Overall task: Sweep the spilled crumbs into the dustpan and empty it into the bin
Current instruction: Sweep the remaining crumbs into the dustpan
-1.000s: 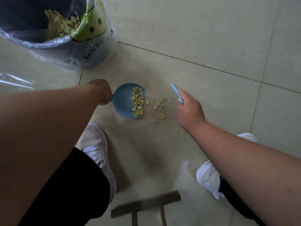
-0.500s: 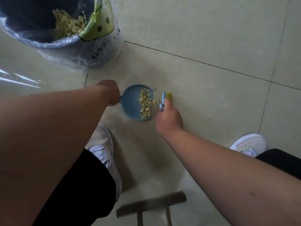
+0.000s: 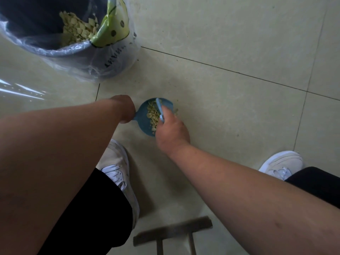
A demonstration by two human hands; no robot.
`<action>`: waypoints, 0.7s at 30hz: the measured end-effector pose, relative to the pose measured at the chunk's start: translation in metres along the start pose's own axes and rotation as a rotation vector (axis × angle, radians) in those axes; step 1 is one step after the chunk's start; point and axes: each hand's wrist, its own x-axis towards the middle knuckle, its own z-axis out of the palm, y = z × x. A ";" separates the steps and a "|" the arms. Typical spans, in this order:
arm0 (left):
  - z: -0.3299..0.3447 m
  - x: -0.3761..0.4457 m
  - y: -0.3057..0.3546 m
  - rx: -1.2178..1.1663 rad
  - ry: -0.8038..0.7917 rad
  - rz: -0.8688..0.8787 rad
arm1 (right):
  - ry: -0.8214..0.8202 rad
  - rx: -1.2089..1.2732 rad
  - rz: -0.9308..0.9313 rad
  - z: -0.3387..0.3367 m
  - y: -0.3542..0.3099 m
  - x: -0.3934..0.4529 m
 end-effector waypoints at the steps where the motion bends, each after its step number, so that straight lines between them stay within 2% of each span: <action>1: 0.001 -0.001 -0.002 -0.003 0.004 -0.009 | 0.037 0.008 -0.001 -0.008 0.004 0.003; 8: 0.007 -0.005 -0.021 0.022 -0.032 -0.059 | 0.216 -0.079 0.136 -0.063 0.060 0.026; 11: 0.010 -0.006 -0.023 -0.009 -0.038 -0.106 | 0.187 -0.142 0.224 -0.064 0.081 0.018; 14: 0.010 -0.004 -0.021 -0.056 -0.042 -0.161 | 0.136 -0.161 0.230 -0.046 0.089 -0.002; 18: 0.011 0.005 -0.014 -0.190 -0.050 -0.197 | 0.060 -0.105 0.219 -0.019 0.073 -0.019; 21: 0.006 0.002 -0.005 -0.178 -0.069 -0.172 | 0.034 -0.061 0.197 -0.005 0.052 -0.019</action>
